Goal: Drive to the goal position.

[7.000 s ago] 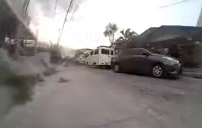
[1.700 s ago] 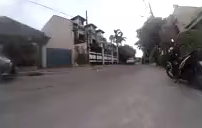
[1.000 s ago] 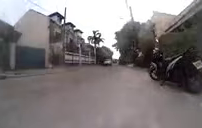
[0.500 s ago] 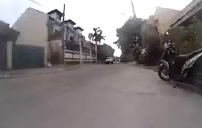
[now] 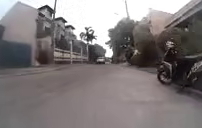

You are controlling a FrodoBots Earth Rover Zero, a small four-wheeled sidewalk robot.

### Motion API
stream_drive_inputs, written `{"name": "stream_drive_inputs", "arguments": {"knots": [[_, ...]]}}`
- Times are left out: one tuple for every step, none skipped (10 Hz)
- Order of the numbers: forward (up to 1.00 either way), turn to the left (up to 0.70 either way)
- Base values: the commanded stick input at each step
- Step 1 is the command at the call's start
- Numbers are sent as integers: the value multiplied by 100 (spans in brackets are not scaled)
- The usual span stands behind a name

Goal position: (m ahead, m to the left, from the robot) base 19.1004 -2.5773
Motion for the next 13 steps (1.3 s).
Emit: {"name": "stream_drive_inputs", "arguments": {"knots": [[100, 0], [100, 0], [100, -4], [100, -28], [100, -40], [100, -40], [100, -40], [100, -40], [100, -40], [100, -40], [100, -24], [100, -7], [100, 0]]}}
